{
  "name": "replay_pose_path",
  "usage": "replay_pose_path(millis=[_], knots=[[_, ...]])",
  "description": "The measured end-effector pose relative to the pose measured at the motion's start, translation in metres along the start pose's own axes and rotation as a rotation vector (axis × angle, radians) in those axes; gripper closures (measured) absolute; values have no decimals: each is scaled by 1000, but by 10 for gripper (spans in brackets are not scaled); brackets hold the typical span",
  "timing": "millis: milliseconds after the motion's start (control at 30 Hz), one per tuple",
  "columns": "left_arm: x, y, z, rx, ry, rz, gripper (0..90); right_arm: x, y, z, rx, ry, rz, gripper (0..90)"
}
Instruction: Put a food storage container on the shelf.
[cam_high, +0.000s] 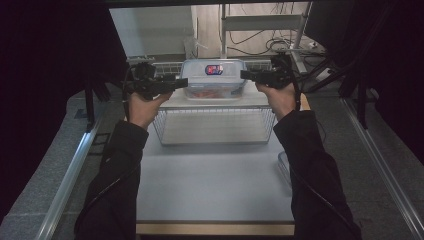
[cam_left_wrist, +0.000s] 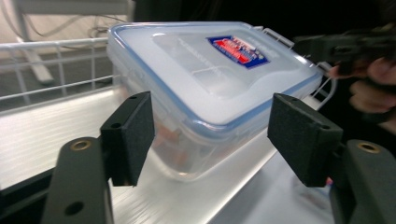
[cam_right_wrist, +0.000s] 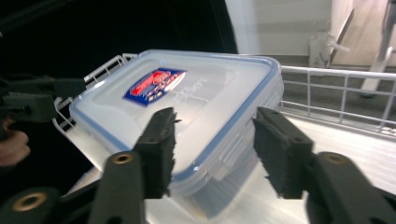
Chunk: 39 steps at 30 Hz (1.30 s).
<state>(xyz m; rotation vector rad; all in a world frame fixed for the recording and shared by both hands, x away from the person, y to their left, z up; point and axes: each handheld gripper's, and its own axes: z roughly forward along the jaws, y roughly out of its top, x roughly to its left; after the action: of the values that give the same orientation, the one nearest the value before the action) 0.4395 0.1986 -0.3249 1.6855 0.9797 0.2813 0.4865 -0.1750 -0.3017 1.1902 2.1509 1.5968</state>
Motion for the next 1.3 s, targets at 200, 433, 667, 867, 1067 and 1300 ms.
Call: replay_pose_path(millis=[200,433,667,867,1067,1300], knots=[[-6,-14,-11,-33,-20,48,338,14,-9,-9,7,1,-105,610],[-17,-35,-21,-15,-9,107,290,23,-23,-16,14,9,-150,604],[-28,-52,-27,7,18,163,205,27,-37,-20,20,6,-175,446],[-41,-73,-31,51,19,218,140,34,-56,-25,48,18,-211,322],[-52,-90,-35,86,24,234,92,40,-73,-27,73,22,-252,250],[-63,-114,-35,110,15,230,54,46,-94,-32,93,25,-265,167]])
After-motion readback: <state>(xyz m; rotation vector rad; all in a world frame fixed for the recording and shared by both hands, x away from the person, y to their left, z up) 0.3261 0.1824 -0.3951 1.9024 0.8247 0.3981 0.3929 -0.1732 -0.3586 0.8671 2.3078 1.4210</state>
